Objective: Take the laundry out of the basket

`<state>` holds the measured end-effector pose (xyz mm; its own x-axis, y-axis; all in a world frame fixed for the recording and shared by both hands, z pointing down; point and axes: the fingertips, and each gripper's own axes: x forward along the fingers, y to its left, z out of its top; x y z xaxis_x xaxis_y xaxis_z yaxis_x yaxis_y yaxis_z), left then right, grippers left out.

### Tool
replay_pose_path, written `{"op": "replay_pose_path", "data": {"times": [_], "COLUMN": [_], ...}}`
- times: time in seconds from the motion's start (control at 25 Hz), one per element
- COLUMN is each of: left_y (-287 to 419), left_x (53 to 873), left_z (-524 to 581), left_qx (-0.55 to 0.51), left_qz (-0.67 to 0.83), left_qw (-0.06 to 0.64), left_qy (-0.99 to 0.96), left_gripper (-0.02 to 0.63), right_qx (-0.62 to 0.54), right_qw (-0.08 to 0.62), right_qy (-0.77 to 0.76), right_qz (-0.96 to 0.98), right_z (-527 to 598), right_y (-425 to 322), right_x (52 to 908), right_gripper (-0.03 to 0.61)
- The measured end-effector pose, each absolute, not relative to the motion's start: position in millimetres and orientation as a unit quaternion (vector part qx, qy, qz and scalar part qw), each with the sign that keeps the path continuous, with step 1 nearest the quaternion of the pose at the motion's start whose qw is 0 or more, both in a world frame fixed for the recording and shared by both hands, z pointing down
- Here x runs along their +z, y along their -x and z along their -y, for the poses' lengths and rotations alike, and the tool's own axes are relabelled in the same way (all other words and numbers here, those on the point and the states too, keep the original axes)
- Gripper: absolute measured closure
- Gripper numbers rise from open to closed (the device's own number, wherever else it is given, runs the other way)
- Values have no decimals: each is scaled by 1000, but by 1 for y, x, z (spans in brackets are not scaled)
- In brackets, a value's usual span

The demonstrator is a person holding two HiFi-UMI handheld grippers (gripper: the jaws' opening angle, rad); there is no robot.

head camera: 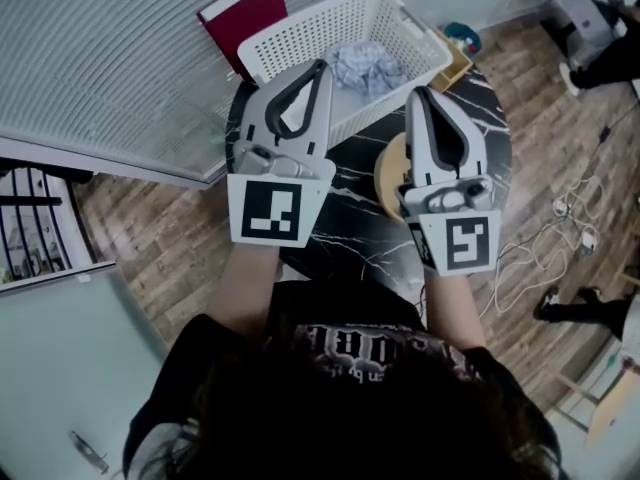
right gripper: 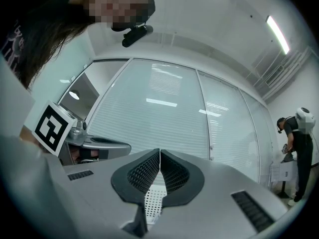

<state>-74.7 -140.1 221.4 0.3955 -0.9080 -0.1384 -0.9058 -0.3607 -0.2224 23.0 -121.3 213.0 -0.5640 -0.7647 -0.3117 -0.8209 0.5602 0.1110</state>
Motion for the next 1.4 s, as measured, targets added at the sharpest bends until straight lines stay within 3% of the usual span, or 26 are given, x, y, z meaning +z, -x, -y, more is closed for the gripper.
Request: {"op": "replay_pose_path", "data": {"times": [1.24, 1.4], "left_y": [44, 34], "left_x": [284, 304], "left_z": [286, 302], "left_qx": [-77, -100], "left_qz": [-432, -397], "left_qw": [129, 112], "left_qy": [889, 905], "left_gripper": [612, 546], "right_qx": [83, 78], "right_qw": [87, 86], "right_qy": [490, 494], "right_qz": [-864, -862], "right_z": [237, 244], "right_y": [-18, -22], "right_x": [259, 264], "right_gripper": [551, 551]}}
